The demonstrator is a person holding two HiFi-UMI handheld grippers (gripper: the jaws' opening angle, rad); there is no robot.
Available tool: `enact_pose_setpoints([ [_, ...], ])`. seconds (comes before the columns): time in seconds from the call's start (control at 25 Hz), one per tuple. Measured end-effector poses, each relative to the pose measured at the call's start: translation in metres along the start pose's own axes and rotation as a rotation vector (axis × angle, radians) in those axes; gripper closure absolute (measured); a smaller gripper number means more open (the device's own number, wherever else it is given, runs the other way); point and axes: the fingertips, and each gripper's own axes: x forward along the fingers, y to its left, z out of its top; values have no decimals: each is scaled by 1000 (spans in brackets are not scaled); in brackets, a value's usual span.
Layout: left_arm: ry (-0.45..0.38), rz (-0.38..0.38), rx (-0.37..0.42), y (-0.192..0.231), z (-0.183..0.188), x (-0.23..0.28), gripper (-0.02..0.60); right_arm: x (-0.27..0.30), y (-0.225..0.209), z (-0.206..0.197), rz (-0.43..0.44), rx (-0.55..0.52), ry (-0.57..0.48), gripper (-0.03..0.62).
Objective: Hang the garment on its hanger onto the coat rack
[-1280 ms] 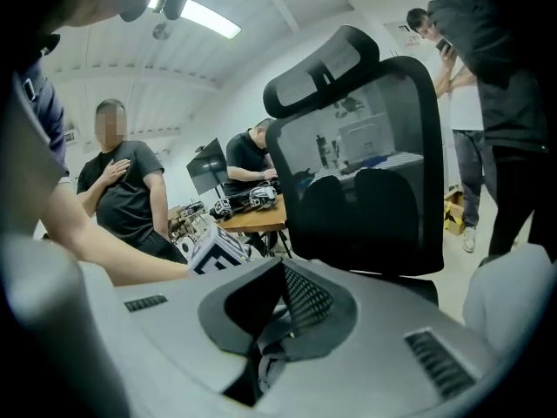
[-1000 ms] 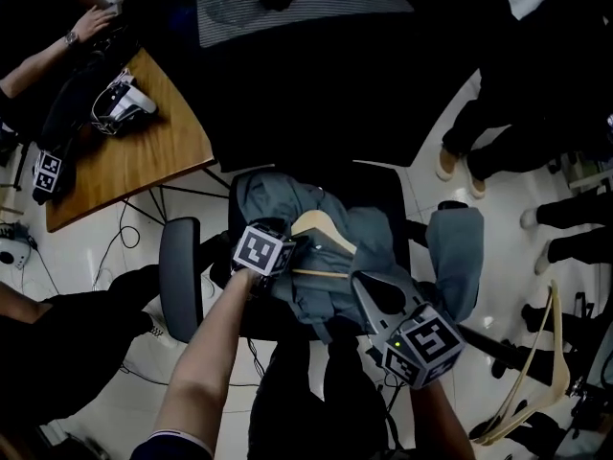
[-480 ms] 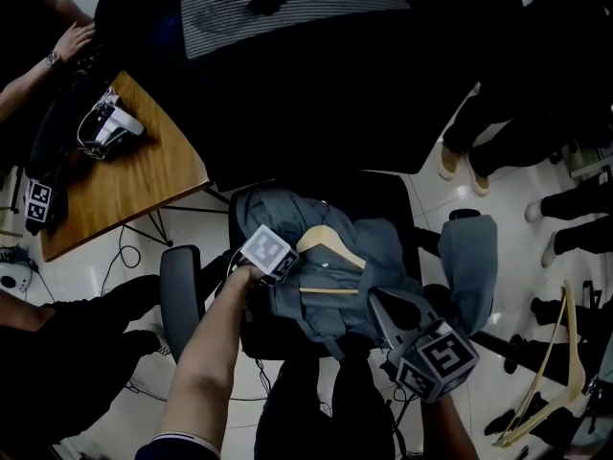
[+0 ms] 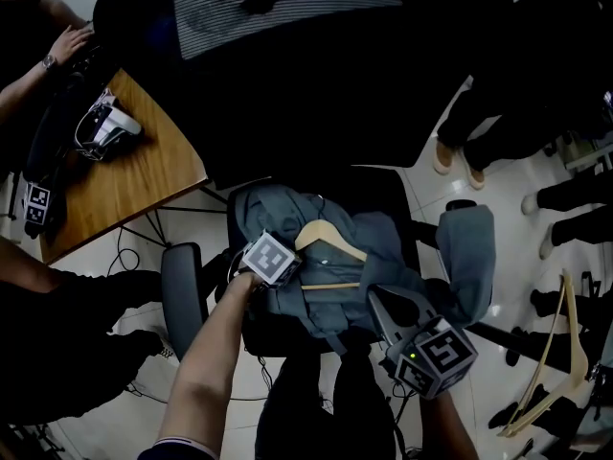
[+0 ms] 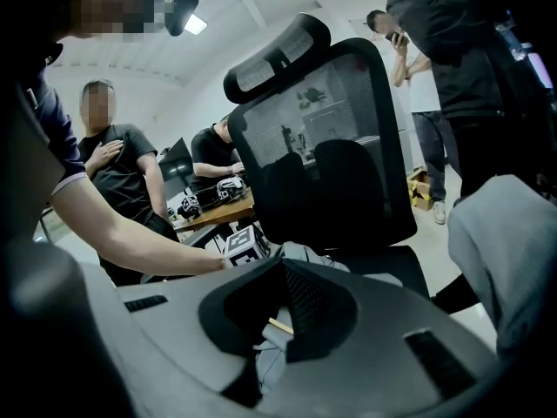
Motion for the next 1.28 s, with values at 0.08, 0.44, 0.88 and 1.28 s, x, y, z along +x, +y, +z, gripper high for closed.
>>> enact_pose_setpoints([
  [0.08, -49, 42, 23, -5, 8, -16, 472, -5, 1, 4, -2, -6, -8, 589],
  [0.44, -194, 129, 144, -44, 37, -89, 494, -35, 15, 31, -18, -37, -49, 589],
  [0.88, -340, 206, 349, -99, 91, -190, 532, -83, 39, 75, -61, -103, -154, 589],
  [1.28, -487, 241, 409, -131, 125, -303, 534, -130, 69, 122, -118, -190, -294, 589],
])
